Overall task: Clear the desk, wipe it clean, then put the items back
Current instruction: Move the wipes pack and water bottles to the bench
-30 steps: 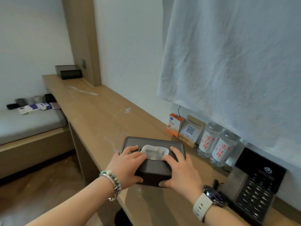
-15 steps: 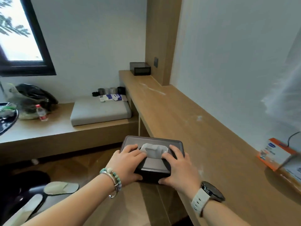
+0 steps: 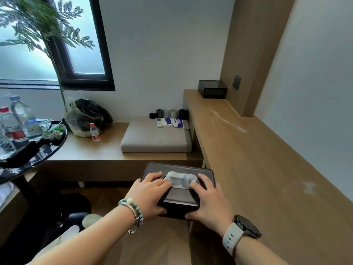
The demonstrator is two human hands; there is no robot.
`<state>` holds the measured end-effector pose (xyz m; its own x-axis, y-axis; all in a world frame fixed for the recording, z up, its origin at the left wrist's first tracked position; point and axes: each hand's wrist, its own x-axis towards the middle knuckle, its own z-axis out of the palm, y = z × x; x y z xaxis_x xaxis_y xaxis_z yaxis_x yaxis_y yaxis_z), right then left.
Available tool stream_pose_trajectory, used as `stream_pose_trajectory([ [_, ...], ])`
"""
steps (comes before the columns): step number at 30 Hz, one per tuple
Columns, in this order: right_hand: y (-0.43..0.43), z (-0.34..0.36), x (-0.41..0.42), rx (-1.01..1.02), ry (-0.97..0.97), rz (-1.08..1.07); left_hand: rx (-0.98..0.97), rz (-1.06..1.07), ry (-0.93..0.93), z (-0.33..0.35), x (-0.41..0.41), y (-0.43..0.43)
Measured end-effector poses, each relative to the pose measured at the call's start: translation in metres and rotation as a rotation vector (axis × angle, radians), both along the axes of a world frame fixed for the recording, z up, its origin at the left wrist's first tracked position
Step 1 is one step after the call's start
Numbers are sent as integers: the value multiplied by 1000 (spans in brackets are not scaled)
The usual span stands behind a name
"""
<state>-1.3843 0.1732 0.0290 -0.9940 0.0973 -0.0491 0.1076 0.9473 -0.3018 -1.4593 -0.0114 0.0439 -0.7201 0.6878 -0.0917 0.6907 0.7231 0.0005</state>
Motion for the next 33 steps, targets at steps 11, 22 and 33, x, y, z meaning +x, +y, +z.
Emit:
stream_pose_trajectory([
  [11, 19, -3, -153, 5, -39, 95, 9, 114, -36, -8, -136, 14],
  [22, -22, -9, -353, -3, -62, 98, 32, 139, -57, -17, -333, -28],
  [33, -27, -24, -527, -28, -94, 81, -2, 129, -77, -29, -510, -28],
])
